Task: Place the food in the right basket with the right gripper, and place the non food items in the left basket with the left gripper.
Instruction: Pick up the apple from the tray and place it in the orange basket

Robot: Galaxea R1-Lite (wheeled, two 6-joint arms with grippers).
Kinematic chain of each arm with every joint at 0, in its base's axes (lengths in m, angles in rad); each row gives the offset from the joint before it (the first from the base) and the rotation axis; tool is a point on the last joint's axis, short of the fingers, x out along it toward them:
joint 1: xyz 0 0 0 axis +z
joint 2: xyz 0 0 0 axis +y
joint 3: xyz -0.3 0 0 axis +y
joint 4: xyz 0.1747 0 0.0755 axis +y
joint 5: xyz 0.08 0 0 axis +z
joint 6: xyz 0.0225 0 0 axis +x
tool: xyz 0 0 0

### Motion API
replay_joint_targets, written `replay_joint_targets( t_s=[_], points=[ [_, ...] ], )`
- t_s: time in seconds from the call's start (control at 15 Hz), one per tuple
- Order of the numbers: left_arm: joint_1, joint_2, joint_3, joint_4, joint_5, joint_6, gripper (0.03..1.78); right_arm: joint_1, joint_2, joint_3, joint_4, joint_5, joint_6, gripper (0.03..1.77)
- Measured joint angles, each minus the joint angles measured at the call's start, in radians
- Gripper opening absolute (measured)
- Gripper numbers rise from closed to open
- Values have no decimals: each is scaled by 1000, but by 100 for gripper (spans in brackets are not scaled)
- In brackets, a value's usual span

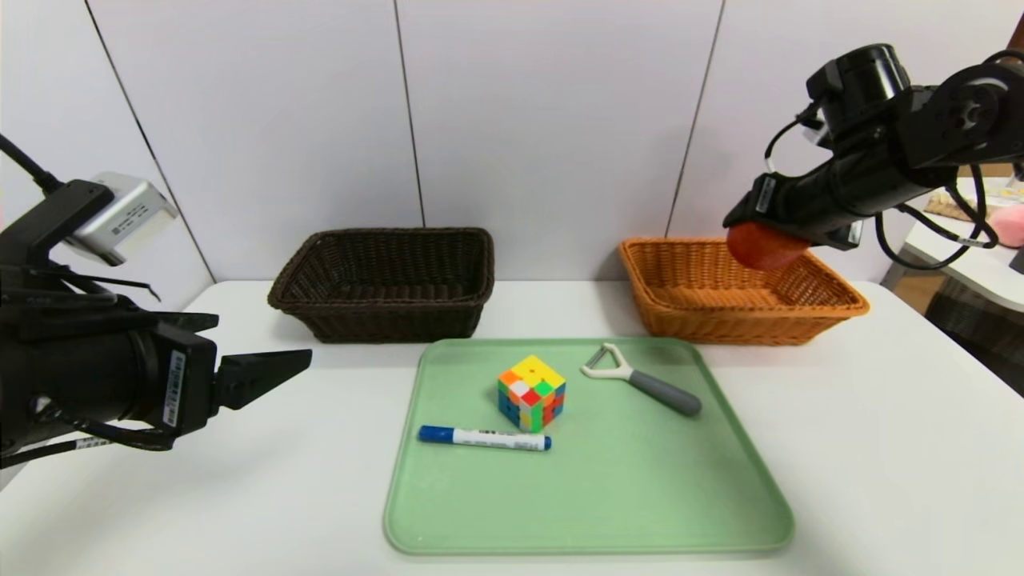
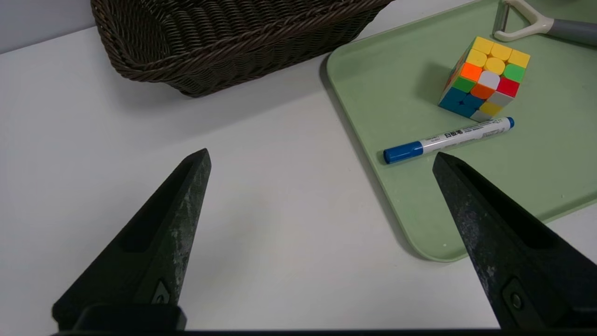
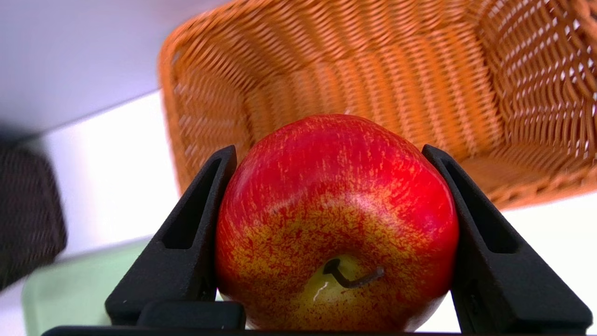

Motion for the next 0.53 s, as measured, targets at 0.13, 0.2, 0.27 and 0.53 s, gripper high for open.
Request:
replay_joint_targets(
  t_s=[0.13, 0.2, 0.27, 0.53],
  points=[
    [-11, 18, -9, 0, 0, 0, 169, -33, 53, -11, -100, 5, 6, 127],
    [-14, 24, -10, 0, 0, 0, 169, -42, 73, -13, -127, 5, 7, 127],
    [-16, 29, -10, 0, 0, 0, 169, -47, 91, -13, -133, 5, 10, 127],
    [-19, 40, -10, 0, 1, 0, 169, -56, 154, -14, -141, 7, 27, 126]
  ],
)
